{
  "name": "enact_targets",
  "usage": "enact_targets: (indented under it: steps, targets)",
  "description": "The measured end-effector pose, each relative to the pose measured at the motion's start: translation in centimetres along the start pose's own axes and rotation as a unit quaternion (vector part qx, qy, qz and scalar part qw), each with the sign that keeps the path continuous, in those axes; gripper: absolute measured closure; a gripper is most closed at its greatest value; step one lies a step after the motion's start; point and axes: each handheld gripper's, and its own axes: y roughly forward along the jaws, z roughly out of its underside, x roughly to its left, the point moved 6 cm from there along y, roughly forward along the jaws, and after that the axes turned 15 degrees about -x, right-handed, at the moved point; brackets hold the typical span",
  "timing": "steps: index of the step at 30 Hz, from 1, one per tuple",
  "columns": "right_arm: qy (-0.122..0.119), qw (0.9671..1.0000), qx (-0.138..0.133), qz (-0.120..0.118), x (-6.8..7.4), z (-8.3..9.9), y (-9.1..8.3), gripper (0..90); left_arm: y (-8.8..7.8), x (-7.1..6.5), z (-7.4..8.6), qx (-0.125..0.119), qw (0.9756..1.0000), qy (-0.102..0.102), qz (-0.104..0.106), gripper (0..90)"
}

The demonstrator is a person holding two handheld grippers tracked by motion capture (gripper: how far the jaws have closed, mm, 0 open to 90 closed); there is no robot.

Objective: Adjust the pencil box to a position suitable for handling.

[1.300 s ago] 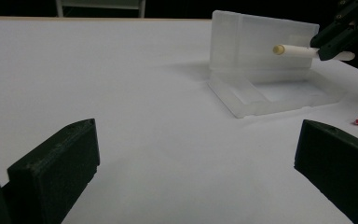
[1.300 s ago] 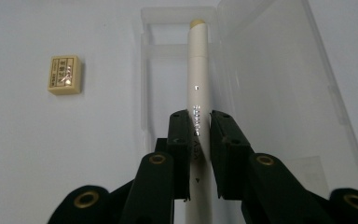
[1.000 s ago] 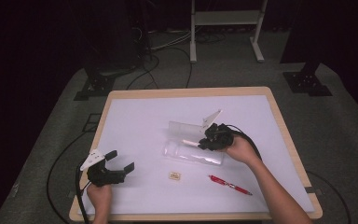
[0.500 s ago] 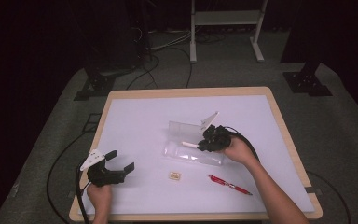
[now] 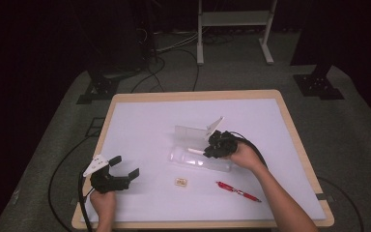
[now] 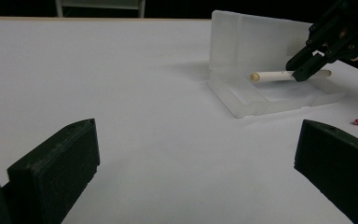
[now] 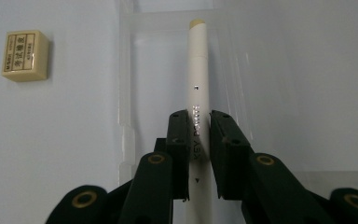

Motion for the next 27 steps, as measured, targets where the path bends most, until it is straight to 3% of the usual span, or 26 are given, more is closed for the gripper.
enact_targets:
  steps: [27]
  targets:
    - [-0.003, 0.9999, 0.013, -0.001, 0.11, 0.3, 0.54, 76.8, -0.02, -0.01, -0.01, 0.0, 1.0, 0.0, 0.0, 0.0]
